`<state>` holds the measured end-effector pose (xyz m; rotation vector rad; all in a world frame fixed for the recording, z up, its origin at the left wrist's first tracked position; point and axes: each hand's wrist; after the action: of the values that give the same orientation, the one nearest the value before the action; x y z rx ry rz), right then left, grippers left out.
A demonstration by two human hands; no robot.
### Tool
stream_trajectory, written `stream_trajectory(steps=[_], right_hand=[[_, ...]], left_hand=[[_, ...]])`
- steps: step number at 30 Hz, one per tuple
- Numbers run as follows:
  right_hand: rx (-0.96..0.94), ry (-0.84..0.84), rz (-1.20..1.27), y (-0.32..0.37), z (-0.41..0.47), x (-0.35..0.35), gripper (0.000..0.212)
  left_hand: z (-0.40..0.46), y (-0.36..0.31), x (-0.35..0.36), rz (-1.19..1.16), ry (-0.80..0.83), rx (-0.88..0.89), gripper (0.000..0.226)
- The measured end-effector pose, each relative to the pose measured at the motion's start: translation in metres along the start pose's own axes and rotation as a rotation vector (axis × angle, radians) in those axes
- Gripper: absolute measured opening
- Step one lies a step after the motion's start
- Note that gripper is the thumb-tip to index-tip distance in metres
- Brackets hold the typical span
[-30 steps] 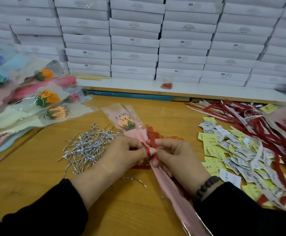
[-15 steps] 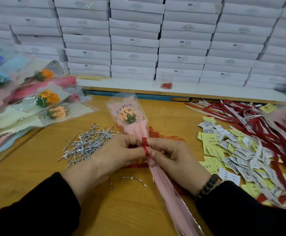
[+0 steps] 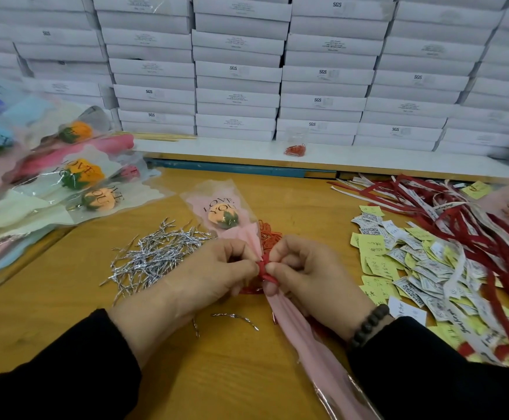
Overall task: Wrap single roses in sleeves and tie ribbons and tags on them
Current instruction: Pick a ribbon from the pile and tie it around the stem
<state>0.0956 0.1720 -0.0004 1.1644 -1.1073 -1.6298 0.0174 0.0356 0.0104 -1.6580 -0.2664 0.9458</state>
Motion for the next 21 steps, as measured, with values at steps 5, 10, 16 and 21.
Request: stream_trajectory(steps=[5,10,16,21], right_hand=[[0.076,-0.016,0.063,-0.001,0.001,-0.001,0.015],[0.113,-0.099,-0.075,-0.004,0.003,-0.002,0.015],[0.142,-0.123,-0.111,-0.002,0.005,-0.007,0.012],[0.112,-0.148,-0.224,0.002,0.004,-0.011,0.012]], left_hand=[[0.002,0.001,-0.003,0.113,-0.056,-0.005,0.023],[0.001,0.002,-0.008,0.178,-0.14,-0.006,0.022],[0.002,0.003,-0.015,0.235,-0.177,0.009,0.024],[0.0,0.001,-0.02,0.31,-0.189,-0.005,0.023]])
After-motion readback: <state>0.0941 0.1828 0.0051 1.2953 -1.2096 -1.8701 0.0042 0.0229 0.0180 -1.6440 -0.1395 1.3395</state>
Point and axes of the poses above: each hand's wrist, its own z-axis towards the middle knuckle, its own x-axis out of the palm, y = z × x, and after that the axes turned 10 degrees about z, right-handed
